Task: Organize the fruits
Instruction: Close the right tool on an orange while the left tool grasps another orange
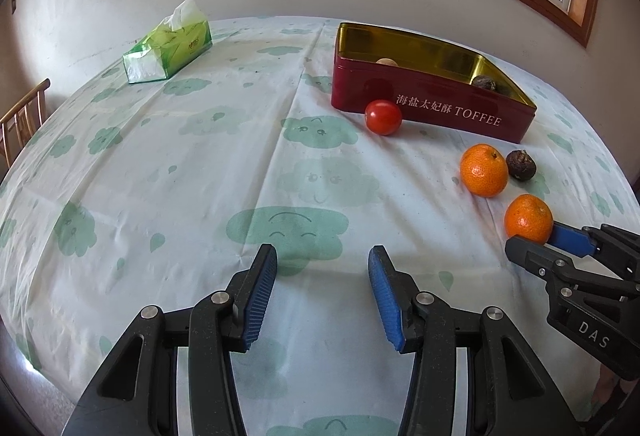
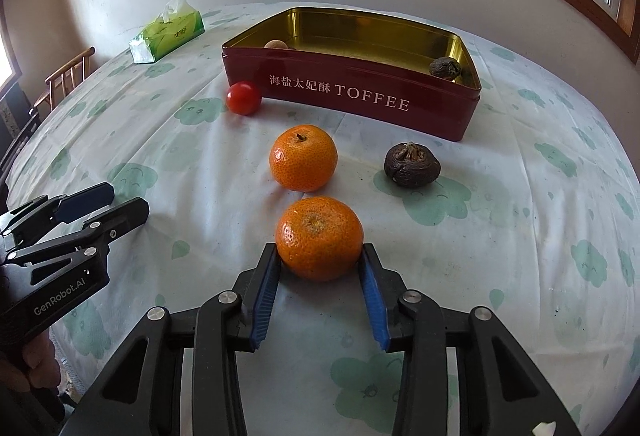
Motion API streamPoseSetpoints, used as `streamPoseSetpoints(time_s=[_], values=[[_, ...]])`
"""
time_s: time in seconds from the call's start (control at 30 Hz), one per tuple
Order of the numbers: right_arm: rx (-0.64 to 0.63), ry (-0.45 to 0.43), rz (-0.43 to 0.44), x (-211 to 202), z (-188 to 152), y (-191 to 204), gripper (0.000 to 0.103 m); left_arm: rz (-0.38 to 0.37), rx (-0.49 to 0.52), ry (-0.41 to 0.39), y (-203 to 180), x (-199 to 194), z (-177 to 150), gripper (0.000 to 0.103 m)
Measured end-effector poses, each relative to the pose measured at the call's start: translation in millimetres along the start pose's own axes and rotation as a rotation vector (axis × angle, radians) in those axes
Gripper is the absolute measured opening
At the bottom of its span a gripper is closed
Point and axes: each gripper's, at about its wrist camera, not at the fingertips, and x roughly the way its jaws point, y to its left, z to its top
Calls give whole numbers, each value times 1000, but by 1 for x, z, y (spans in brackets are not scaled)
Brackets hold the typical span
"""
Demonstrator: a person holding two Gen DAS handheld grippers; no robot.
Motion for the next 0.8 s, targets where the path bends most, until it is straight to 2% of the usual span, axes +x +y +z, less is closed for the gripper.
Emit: streamPoseSetpoints(time_s=[0.27, 0.47, 0.8], values=[[98, -9, -78, -6, -7, -51, 37, -47, 83, -3, -38, 5, 3, 50], [139, -27, -147, -5, -7, -89, 37, -116, 109, -5, -67, 14, 12, 50], [174, -46, -172, 5, 5, -118, 37, -154, 146, 2, -98, 26, 24, 50]])
